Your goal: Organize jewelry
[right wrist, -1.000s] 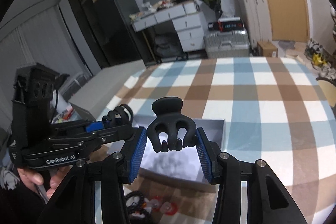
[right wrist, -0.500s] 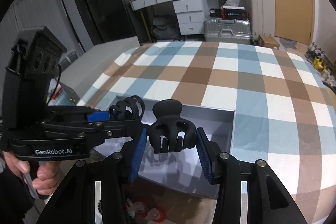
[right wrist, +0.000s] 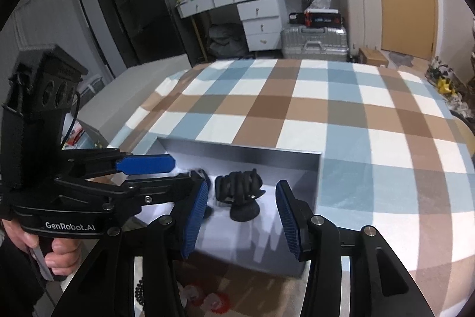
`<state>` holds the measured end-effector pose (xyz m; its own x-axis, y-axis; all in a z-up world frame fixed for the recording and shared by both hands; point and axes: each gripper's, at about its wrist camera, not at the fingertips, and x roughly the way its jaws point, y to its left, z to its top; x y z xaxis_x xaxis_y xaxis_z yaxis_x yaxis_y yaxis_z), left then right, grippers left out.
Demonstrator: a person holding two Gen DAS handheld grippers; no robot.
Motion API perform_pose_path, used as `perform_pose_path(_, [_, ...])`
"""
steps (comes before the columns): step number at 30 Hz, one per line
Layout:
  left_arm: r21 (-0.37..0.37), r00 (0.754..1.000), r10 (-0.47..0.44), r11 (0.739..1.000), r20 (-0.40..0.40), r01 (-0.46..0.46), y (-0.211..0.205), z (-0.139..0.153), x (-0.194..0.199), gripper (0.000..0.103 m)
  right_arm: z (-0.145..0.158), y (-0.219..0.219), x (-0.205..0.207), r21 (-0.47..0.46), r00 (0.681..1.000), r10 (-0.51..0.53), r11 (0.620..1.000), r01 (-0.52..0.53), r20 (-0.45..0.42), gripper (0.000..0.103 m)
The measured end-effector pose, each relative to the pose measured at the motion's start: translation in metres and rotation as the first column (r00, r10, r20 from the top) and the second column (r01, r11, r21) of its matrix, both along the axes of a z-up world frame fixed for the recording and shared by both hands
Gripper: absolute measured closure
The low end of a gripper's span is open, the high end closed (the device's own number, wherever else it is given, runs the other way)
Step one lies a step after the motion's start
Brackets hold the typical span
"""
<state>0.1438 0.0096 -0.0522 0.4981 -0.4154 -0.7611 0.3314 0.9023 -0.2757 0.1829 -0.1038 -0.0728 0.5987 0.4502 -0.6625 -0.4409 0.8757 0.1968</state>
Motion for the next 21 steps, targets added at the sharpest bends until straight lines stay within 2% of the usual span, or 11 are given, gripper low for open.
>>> perform_pose_path(2, [0.023, 1.000, 0.010, 1.000, 0.012, -0.010, 0.000, 0.003, -0.004, 0.050, 0.004, -0.007, -0.006, 0.014, 1.000, -0.017, 1.000, 0.017, 0.013, 0.051])
perform_pose_path(6, [0.048, 0.999, 0.021, 0.999, 0.047, -0.023, -0.001, 0.011, -0.017, 0.049, 0.015, -0.018, -0.025, 0.033, 0.998, -0.045, 0.999, 0.043, 0.049, 0.047])
perform_pose_path(9, [0.070, 0.995, 0.043, 0.996, 0.087, -0.050, -0.001, 0.020, -0.029, 0.049, 0.025, -0.028, -0.039, 0.062, 0.994, -0.080, 0.995, 0.075, 0.073, 0.039])
perform_pose_path(13, [0.107, 0.985, 0.082, 0.989, 0.151, -0.099, -0.003, 0.032, -0.045, 0.035, 0.036, -0.039, -0.060, 0.098, 0.986, -0.114, 0.990, 0.102, 0.122, 0.032])
perform_pose_path(18, [0.083, 0.974, 0.120, 0.987, 0.192, -0.138, -0.003, 0.043, -0.060, 0.032, 0.046, -0.044, -0.085, 0.102, 0.976, -0.128, 0.989, 0.111, 0.176, 0.024])
perform_pose_path(21, [0.082, 0.964, 0.137, 0.984, 0.227, -0.159, -0.005, 0.047, -0.071, 0.022, 0.050, -0.048, -0.098, 0.112, 0.972, -0.131, 0.988, 0.111, 0.193, 0.017])
